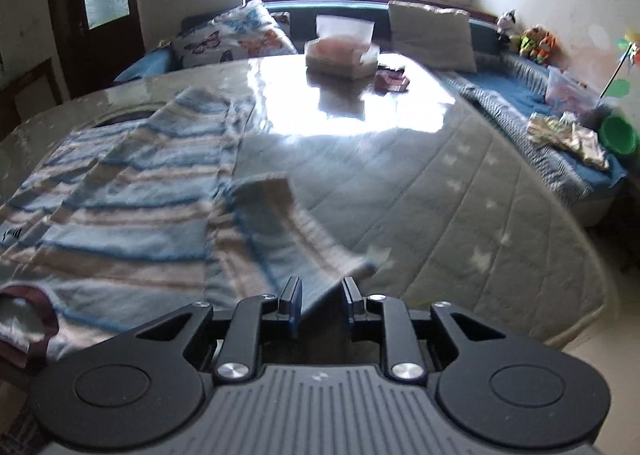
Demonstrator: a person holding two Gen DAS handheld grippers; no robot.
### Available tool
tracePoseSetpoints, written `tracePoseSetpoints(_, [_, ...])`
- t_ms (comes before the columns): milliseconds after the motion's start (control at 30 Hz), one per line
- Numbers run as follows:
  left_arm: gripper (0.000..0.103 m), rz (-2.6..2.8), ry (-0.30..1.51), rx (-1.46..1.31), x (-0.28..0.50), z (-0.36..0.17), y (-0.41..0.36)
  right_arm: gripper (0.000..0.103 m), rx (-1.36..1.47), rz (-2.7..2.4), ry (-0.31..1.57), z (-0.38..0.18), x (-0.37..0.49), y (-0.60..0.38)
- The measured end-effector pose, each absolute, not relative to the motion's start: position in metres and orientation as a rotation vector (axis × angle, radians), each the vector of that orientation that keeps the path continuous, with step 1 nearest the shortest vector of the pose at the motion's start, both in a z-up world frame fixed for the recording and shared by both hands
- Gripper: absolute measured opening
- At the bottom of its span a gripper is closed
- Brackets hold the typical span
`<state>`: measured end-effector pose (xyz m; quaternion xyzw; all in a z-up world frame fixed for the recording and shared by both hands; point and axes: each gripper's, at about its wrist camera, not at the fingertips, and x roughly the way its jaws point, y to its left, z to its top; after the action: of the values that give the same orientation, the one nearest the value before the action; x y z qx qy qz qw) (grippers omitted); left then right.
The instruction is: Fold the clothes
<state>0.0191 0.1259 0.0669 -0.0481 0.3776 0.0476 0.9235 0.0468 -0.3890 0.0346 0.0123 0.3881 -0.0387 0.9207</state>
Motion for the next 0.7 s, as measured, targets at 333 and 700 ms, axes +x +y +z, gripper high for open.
tracePoseSetpoints(333, [0.046,0.068,0.757,-0.066,0.103,0.073,0.105,0.021,-0.003,0.034,0.757,0.055,0.12,-0.372])
tracePoseSetpoints(700, [0.045,0.04,0.782,-0.002,0.223,0.059,0.079,0.028,-0.054,0.13,0.76,0.054,0.219,-0.343])
